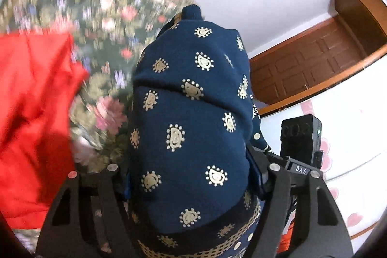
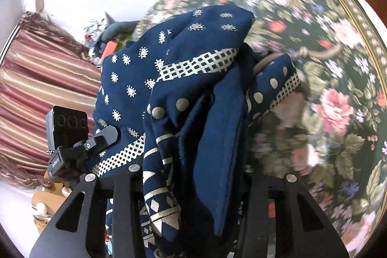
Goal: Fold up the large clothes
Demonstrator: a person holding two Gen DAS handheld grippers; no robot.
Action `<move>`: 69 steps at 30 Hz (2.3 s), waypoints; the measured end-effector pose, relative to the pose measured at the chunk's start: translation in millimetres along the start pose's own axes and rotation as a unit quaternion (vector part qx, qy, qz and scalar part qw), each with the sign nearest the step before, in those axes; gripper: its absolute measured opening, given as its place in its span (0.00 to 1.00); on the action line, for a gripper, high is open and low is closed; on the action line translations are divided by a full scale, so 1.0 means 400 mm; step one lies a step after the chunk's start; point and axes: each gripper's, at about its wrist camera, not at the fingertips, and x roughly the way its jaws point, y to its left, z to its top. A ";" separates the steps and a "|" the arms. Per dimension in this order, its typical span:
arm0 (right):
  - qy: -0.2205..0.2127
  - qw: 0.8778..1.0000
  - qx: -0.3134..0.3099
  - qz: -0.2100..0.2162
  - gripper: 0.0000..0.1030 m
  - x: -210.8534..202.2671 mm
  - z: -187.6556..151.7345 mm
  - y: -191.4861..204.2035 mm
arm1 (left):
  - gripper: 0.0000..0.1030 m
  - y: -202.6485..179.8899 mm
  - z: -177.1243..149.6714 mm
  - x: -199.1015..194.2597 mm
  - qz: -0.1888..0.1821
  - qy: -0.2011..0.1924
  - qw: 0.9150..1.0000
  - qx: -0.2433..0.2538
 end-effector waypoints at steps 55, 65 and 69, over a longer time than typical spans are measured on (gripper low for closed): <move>0.029 0.970 -0.183 -0.160 0.44 0.346 -0.169 0.246 | 0.72 0.359 -0.182 -0.422 0.230 -0.078 0.969 0.035; -0.090 0.946 -0.253 -0.180 0.44 0.115 -0.245 0.429 | 0.72 0.140 -0.312 -0.550 0.278 -0.150 0.941 0.123; -0.160 0.927 -0.292 -0.170 0.44 0.009 -0.304 0.537 | 0.72 0.011 -0.352 -0.646 0.267 -0.213 0.927 0.157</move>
